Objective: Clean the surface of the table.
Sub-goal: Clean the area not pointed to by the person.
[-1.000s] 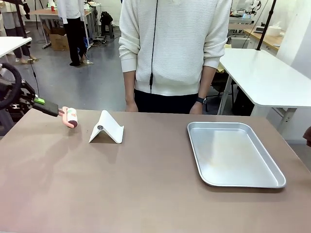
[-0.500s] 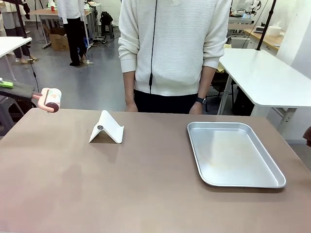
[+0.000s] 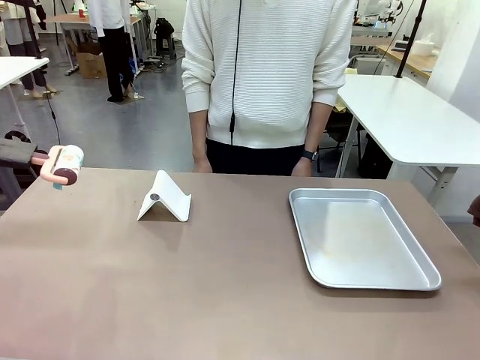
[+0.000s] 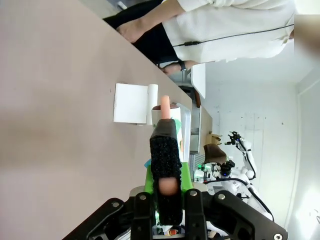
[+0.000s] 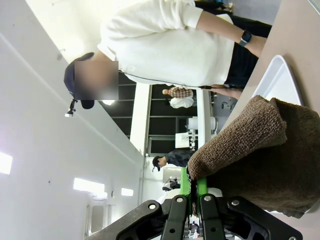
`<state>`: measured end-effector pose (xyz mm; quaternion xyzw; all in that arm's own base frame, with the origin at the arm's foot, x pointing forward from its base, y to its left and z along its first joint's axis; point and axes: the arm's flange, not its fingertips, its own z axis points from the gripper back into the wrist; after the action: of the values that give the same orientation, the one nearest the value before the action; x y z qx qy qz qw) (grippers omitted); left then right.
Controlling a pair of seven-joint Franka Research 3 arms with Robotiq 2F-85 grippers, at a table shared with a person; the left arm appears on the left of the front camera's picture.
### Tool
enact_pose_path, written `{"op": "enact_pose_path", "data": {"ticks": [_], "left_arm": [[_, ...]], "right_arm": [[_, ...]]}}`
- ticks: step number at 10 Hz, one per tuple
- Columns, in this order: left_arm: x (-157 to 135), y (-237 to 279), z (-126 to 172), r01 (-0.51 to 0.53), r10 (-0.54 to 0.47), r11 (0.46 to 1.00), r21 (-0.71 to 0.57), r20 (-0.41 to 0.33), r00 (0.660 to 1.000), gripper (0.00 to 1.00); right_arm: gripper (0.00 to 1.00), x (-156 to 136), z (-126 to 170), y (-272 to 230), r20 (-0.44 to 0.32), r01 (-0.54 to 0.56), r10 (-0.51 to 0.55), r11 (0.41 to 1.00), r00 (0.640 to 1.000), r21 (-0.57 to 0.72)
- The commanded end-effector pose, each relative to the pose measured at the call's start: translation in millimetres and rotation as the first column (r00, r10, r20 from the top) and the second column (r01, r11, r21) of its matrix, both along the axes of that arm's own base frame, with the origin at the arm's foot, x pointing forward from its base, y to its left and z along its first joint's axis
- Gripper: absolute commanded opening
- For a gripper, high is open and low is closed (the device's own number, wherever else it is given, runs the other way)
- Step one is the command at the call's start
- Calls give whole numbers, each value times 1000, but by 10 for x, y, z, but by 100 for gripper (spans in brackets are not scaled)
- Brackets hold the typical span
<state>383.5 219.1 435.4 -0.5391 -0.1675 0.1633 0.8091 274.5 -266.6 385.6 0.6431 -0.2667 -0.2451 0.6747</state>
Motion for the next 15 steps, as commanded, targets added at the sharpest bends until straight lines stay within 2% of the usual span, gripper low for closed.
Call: {"op": "enact_pose_path", "data": {"ticks": [1, 6, 10, 12, 13, 15], "left_arm": [[-149, -58, 34, 29, -29, 1000, 2, 23, 999, 22], [-128, -93, -63, 33, -33, 999, 8, -14, 999, 22], [-109, -91, -71, 24, -24, 1000, -1, -16, 1000, 22], [-95, -208, -72, 48, -48, 999, -26, 14, 999, 22], [-110, -215, -59, 75, -75, 997, -24, -7, 997, 22], [-79, -139, -85, 36, -36, 999, -5, -18, 999, 22]], "right_arm": [[0, -30, 40, 28, -2, 1, -1, 1000, 1000, -8], [0, -30, 40, 28, -2, 1, -1, 1000, 1000, -8], [0, -30, 40, 28, -2, 1, -1, 1000, 1000, -8], [0, -30, 40, 28, -2, 1, -1, 1000, 1000, -8], [0, -30, 40, 28, -2, 1, -1, 1000, 1000, -8], [0, -30, 40, 28, -2, 1, -1, 1000, 1000, -8]]}}
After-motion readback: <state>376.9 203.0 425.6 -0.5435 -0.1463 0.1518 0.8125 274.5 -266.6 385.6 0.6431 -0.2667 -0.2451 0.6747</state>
